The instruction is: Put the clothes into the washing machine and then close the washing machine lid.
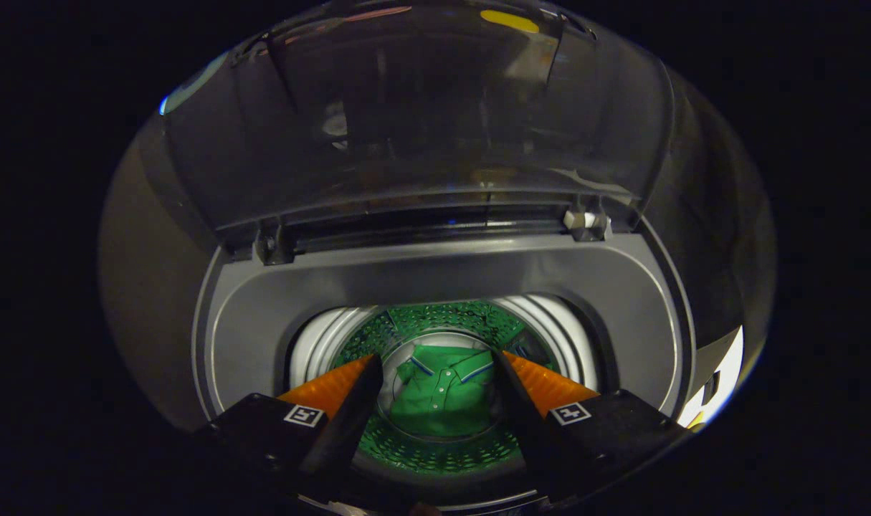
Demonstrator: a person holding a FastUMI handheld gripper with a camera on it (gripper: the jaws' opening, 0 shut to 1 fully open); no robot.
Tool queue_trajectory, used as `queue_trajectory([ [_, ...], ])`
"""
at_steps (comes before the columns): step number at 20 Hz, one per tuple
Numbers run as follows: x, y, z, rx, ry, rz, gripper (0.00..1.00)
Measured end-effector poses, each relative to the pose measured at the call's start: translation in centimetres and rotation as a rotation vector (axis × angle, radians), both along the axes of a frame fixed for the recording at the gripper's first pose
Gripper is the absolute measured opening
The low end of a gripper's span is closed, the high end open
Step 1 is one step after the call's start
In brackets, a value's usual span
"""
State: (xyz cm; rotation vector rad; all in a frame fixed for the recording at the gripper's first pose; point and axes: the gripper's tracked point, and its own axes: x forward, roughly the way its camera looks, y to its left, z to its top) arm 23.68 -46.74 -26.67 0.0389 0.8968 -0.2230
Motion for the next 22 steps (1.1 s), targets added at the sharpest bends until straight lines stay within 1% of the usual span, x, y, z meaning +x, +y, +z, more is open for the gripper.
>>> queue_trajectory([
  [4, 0.7, 0.7, 6.0, -0.028, -0.089, 0.022, 0.98],
  [10, 3.2, 1.4, 18.3, -0.063, -0.249, 0.032, 0.98],
  [15, 6.0, 2.1, 27.0, -0.053, -0.368, 0.035, 0.99],
  [18, 8.2, 2.4, 29.8, -0.074, -0.4, 0.042, 0.99],
  [22, 11.5, 2.0, 30.7, -0.089, -0.414, 0.042, 0.99],
])
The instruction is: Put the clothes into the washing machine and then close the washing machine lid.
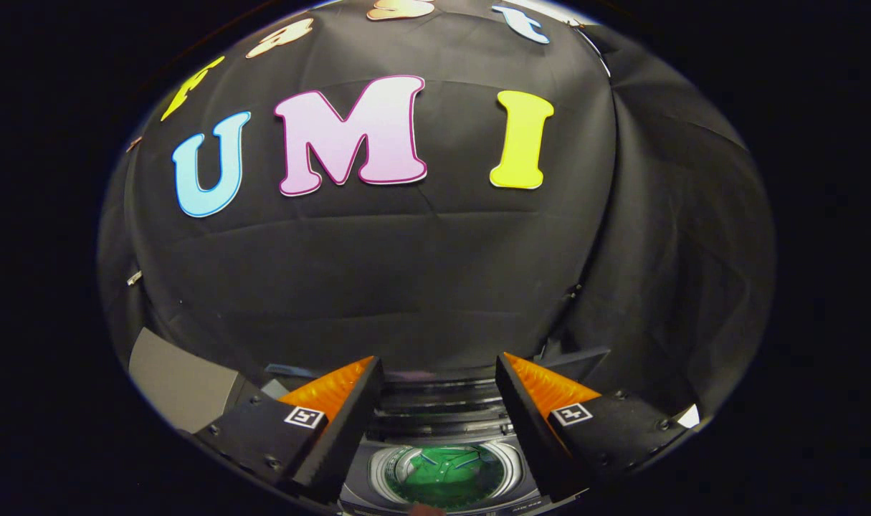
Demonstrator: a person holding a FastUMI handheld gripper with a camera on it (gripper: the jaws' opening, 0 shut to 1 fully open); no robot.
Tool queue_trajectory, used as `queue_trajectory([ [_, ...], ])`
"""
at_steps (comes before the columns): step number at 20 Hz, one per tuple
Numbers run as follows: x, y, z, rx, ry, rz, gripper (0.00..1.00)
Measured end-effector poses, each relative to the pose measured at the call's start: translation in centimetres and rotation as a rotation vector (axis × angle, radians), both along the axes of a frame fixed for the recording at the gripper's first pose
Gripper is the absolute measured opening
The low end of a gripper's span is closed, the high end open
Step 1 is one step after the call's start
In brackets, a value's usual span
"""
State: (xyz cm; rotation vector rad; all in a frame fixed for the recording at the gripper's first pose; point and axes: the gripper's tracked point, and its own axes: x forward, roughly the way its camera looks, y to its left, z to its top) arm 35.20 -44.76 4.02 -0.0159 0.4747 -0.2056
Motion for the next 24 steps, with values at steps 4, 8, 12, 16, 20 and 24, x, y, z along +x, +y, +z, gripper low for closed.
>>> queue_trajectory([
  [4, 2.9, -1.0, -2.0, 0.01, 0.043, -0.014, 0.99],
  [8, 5.4, -2.2, -5.4, -0.01, 0.119, -0.028, 0.99],
  [12, 5.3, -2.4, -6.9, 0.007, 0.152, -0.015, 0.99],
  [16, 4.6, -2.0, -6.7, 0.011, 0.157, 0.001, 0.99],
  [20, 2.5, -2.2, -6.4, 0.009, 0.105, 0.001, 1.0],
  [24, 1.2, -1.8, -6.5, 0.002, 0.108, 0.012, 1.0],
])
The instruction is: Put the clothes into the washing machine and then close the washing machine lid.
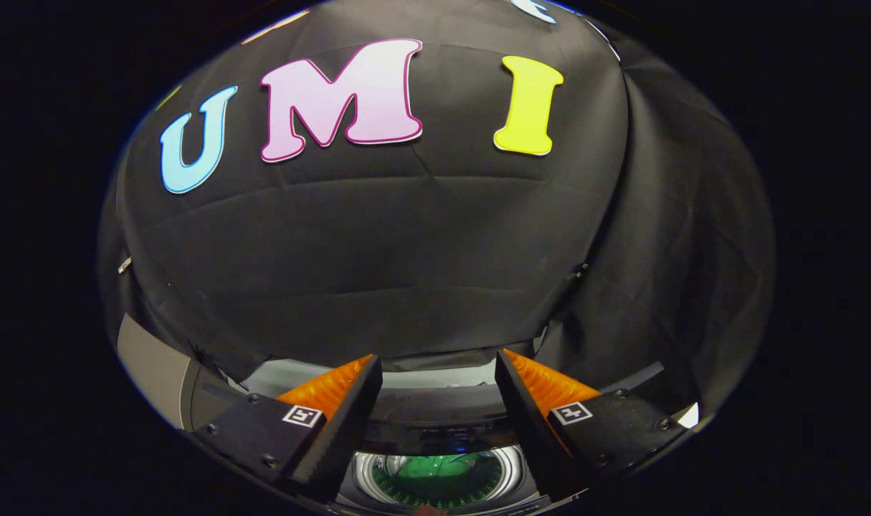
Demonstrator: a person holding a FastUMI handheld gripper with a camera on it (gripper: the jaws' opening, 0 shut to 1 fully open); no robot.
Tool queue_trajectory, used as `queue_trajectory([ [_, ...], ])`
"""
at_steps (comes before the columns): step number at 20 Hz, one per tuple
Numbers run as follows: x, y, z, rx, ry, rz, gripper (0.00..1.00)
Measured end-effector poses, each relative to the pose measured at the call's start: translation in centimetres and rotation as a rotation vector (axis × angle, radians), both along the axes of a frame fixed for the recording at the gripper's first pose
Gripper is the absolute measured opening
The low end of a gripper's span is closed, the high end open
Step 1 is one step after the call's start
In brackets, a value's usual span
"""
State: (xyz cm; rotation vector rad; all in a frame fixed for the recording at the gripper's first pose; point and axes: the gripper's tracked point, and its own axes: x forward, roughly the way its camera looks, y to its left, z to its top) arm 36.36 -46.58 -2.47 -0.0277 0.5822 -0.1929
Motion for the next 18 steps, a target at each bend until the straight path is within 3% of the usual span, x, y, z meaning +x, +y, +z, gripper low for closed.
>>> queue_trajectory([
  [18, -7.6, 0.7, -2.4, 0.003, 0.038, -0.006, 0.98],
])
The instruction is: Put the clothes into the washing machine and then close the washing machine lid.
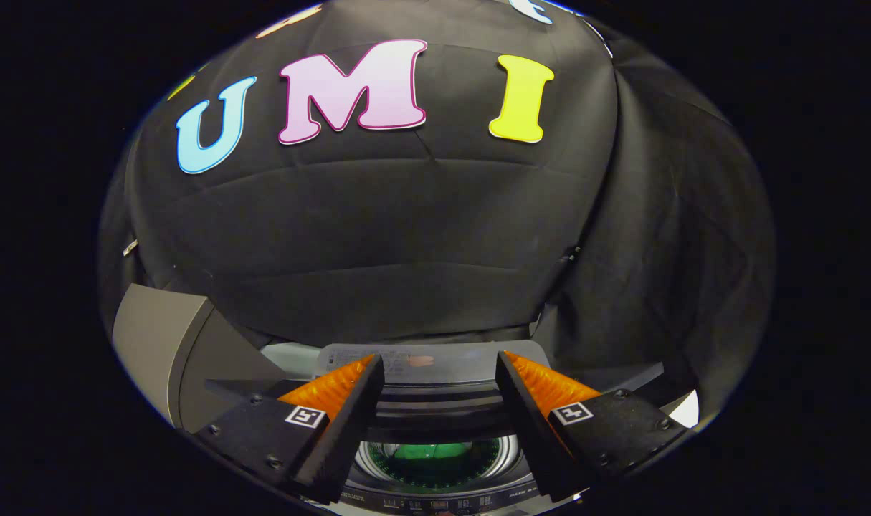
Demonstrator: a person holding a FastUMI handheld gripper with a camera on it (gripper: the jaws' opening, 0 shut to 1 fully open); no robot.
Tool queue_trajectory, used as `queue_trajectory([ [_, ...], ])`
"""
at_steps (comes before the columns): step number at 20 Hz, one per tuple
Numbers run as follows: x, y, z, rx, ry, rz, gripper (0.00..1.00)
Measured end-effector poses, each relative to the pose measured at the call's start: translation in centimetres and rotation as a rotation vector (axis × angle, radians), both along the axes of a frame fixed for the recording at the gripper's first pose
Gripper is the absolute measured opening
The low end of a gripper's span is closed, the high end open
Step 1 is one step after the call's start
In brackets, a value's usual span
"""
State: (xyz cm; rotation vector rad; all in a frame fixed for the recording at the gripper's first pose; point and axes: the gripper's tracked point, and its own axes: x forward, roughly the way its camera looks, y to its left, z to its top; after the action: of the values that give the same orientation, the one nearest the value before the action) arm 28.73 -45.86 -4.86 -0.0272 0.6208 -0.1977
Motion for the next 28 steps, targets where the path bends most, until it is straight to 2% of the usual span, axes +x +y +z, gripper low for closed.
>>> queue_trajectory([
  [5, -1.9, 0.2, -1.9, 0.014, 0.037, 0.0, 0.99],
  [12, -7.6, 0.9, -11.1, 0.065, 0.235, -0.009, 0.99],
  [16, -9.1, 1.0, -15.1, 0.072, 0.31, 0.002, 0.99],
  [23, -11.1, 0.9, -18.6, 0.088, 0.398, 0.0, 0.99],
  [28, -10.7, 0.7, -17.4, 0.092, 0.364, -0.007, 0.99],
])
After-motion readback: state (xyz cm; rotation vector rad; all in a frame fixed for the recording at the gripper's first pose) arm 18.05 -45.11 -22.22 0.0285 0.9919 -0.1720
